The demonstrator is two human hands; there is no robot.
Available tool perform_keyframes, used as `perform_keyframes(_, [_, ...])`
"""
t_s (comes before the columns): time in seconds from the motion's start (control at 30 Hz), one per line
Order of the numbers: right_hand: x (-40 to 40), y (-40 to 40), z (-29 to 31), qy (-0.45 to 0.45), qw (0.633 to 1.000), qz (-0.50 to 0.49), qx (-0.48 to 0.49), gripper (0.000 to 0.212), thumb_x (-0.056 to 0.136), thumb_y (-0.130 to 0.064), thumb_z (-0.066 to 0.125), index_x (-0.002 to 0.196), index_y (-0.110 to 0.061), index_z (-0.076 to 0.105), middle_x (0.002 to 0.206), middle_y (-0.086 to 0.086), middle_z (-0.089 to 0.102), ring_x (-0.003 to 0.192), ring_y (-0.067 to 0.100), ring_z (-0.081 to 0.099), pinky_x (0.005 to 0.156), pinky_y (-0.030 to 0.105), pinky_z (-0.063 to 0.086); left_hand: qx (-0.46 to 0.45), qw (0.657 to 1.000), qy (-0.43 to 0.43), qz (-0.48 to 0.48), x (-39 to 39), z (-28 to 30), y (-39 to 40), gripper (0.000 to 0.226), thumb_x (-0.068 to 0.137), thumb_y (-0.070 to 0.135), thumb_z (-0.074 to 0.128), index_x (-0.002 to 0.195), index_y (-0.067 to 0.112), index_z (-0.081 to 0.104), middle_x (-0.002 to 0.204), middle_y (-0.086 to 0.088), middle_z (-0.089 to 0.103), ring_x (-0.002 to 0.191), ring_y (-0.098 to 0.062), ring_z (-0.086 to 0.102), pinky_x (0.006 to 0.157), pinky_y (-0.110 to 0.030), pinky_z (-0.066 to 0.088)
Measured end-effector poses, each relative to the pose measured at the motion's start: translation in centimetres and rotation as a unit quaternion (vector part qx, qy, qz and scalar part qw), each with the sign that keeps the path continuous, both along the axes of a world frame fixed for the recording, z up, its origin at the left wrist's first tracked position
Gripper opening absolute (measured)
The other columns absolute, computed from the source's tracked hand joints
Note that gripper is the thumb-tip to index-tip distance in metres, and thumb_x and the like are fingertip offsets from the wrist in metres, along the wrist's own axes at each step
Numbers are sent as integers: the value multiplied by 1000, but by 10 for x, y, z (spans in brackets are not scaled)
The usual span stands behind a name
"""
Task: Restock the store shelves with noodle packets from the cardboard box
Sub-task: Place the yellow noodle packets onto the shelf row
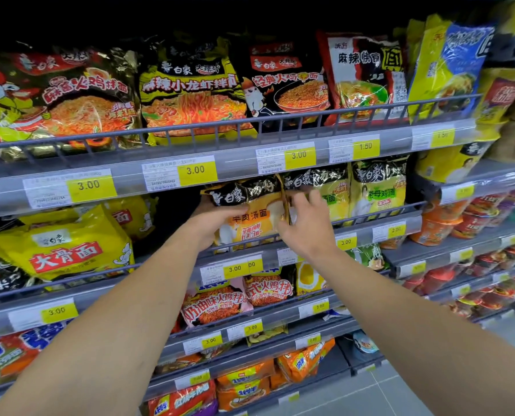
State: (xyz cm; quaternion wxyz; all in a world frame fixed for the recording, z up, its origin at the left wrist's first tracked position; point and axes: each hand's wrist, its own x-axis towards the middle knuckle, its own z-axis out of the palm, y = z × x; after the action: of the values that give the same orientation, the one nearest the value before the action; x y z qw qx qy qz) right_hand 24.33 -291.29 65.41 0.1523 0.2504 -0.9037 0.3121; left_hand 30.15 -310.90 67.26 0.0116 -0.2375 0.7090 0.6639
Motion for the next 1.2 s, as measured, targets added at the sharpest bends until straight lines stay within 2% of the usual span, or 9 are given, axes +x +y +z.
perform_keyframes(0.1, [-6, 7, -2, -5, 1000, -10, 29, 51, 84, -46, 60, 120, -12, 52, 135, 13, 35, 124, 34, 34, 101, 42, 38, -15, 999, 12, 45, -28, -27, -20, 113, 40, 50, 97, 134, 11, 48, 119, -10, 68, 98, -25, 70, 84, -43, 57])
perform_keyframes(0.23, [-14, 15, -6, -12, 999, -14, 46, 64, 83, -45, 60, 137, -15, 43, 153, 15, 20, 135, 35, 24, 108, 44, 32, -11, 997, 61, 56, -41, -31, -13, 141, 23, 47, 100, 140, 4, 34, 117, -14, 67, 96, -30, 71, 81, -50, 58])
perform_keyframes(0.47, [-27, 28, -5, -32, 999, -11, 35, 73, 81, -47, 61, 144, -20, 37, 156, 8, 17, 141, 32, 17, 113, 42, 28, 11, 995, 81, 54, -37, -7, 23, 119, 22, 43, 98, 122, 3, 46, 104, -14, 72, 84, -28, 73, 79, -50, 58])
perform_keyframes(0.67, [-35, 41, -1, -43, 998, -29, 44, 51, 81, -44, 65, 118, -12, 50, 145, 9, 29, 134, 32, 24, 107, 41, 32, 12, 997, 75, 27, -45, -5, 36, 110, 25, 41, 99, 120, 5, 56, 101, -11, 73, 85, -27, 73, 80, -49, 58])
perform_keyframes(0.83, [-38, 46, 2, -48, 998, -18, 40, 66, 80, -42, 62, 139, -18, 42, 148, 8, 26, 134, 32, 24, 108, 42, 32, 13, 996, 85, 14, -45, 0, 45, 87, 36, 33, 94, 112, 7, 62, 99, -11, 74, 86, -28, 73, 82, -49, 58])
perform_keyframes(0.93, [-35, 44, -1, -22, 999, -32, 37, 58, 80, -40, 62, 129, -13, 48, 138, 11, 33, 124, 32, 32, 101, 42, 37, -29, 997, 71, 27, -41, 3, 42, 77, 50, 32, 95, 110, 11, 51, 110, -6, 68, 94, -22, 69, 87, -41, 56])
perform_keyframes(1.03, [-27, 40, -2, 52, 998, -32, -1, 39, 80, -32, 62, 109, -8, 55, 113, 9, 46, 102, 28, 43, 86, 38, 41, -95, 992, 64, 56, -36, 3, 35, 86, 60, 35, 91, 127, 15, 40, 113, 2, 55, 99, -19, 59, 90, -37, 52])
perform_keyframes(1.13, [-15, 33, -2, 64, 996, 54, -9, 21, 79, -26, 56, 95, -13, 61, 93, 3, 55, 86, 25, 51, 78, 38, 46, -134, 988, 61, 47, -33, 3, 33, 75, 60, 37, 91, 116, 14, 45, 107, 2, 62, 89, -13, 62, 83, -33, 53])
perform_keyframes(1.2, [-9, 30, -5, 49, 993, 105, 32, 29, 79, -29, 51, 100, -14, 64, 98, 1, 58, 86, 24, 54, 77, 41, 51, -183, 981, 41, 46, -34, 4, 36, 80, 61, 45, 88, 119, 10, 46, 108, 0, 61, 94, -16, 61, 79, -30, 50])
